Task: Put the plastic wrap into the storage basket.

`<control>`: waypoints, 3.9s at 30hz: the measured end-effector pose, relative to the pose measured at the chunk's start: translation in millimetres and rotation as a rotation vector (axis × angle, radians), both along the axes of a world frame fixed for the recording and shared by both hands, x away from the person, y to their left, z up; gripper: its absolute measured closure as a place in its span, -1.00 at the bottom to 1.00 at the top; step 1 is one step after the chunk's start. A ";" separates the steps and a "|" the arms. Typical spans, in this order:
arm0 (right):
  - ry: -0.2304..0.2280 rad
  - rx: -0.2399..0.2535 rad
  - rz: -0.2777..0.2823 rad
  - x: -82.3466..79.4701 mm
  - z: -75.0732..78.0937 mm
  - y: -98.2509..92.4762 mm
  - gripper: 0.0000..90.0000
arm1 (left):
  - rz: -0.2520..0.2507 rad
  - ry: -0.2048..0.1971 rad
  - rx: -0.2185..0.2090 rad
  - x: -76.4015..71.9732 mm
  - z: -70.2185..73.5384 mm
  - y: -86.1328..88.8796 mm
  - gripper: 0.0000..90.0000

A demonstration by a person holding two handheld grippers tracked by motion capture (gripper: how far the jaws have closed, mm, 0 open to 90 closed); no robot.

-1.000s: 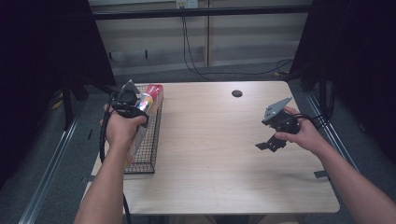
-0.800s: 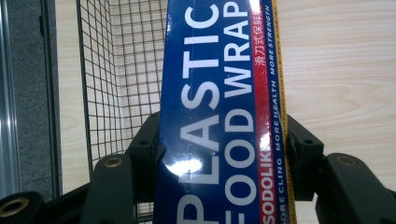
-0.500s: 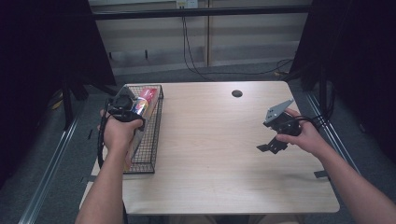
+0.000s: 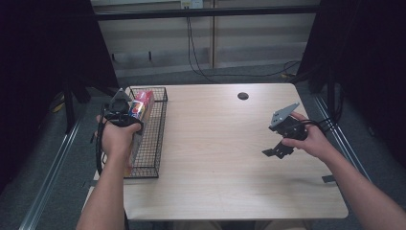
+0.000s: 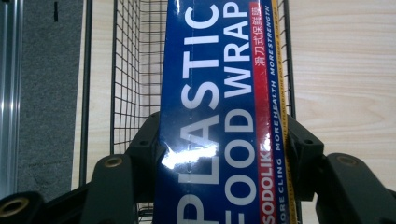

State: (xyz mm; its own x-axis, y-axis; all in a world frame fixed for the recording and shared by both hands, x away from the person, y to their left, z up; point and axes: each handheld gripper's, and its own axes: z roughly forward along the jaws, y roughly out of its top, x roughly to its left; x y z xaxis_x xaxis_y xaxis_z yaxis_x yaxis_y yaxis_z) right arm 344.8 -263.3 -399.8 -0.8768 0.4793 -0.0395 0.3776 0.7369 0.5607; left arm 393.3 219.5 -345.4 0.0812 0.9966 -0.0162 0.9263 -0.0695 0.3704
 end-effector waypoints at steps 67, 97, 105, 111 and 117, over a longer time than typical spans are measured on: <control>0.004 0.016 0.011 -9.2 -10.5 -1.4 -0.97 | 0.077 0.093 -0.024 6.1 -52.2 -0.6 -0.09; -0.012 0.031 0.008 -13.7 -5.5 -1.2 -0.97 | 0.010 -0.025 -0.049 -9.9 -13.7 0.5 -0.49; -0.012 0.036 0.011 -13.3 -4.5 -0.7 -0.97 | -0.004 -0.050 -0.072 -11.8 -2.0 -4.1 -0.59; -0.014 0.029 0.008 -13.0 -4.3 -0.9 -0.97 | -0.038 -0.056 -0.111 -12.5 -0.1 -15.3 -0.65; -0.011 0.028 0.009 -12.9 -5.3 -1.1 -0.97 | -0.083 -0.064 -0.117 -13.8 1.2 -26.9 -0.65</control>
